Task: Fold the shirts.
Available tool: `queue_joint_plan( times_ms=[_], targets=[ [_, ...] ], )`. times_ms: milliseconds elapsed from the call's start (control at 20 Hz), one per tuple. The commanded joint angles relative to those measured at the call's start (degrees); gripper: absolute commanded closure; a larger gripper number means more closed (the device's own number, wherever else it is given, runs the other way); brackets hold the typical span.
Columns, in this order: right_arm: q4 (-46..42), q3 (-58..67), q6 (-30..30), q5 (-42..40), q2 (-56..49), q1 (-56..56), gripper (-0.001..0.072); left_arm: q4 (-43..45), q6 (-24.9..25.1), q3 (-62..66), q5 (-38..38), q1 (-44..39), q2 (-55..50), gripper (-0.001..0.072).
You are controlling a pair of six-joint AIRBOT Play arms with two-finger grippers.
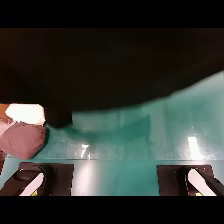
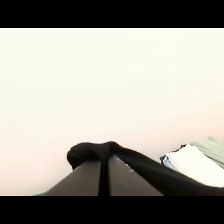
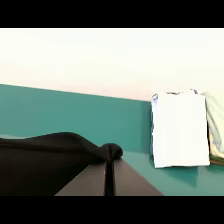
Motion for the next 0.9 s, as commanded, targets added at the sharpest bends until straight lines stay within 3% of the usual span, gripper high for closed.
queue_joint_plan(
  times_ms=[0,300,500,700,750,800,850],
  targets=[
    [-0.2,-2.1,1.0,1.3,-4.7,2.0,0.0696,0.5,0.0,-3.3,-3.5,0.0,-4.1,0.0686],
    [-11.0,-15.1,1.9,3.0,-21.1,12.2,0.0697,0.2,-0.1,-12.2,-14.5,0.0,-27.7,0.0684],
    [-11.6,-19.1,1.8,-1.1,-34.3,14.9,0.0696,0.2,1.4,-14.5,-11.3,0.0,-45.0,0.0684],
    [-11.5,-12.9,1.9,-1.7,-43.7,14.9,0.0693,1.2,2.1,-14.4,-7.3,0.0,-52.8,0.0681],
    [-11.5,-10.5,2.0,-0.9,-45.3,14.9,0.0620,2.0,2.1,-14.4,-7.1,0.0,-52.9,0.0500],
    [-11.5,-8.2,2.0,0.2,-46.4,14.8,0.0378,2.5,1.9,-13.9,-7.7,0.3,-52.8,0.0186],
    [-11.3,-5.7,2.0,2.0,-47.4,14.4,0.0299,2.5,0.7,-12.8,-9.8,1.0,-52.7,0.0123]
  ],
)
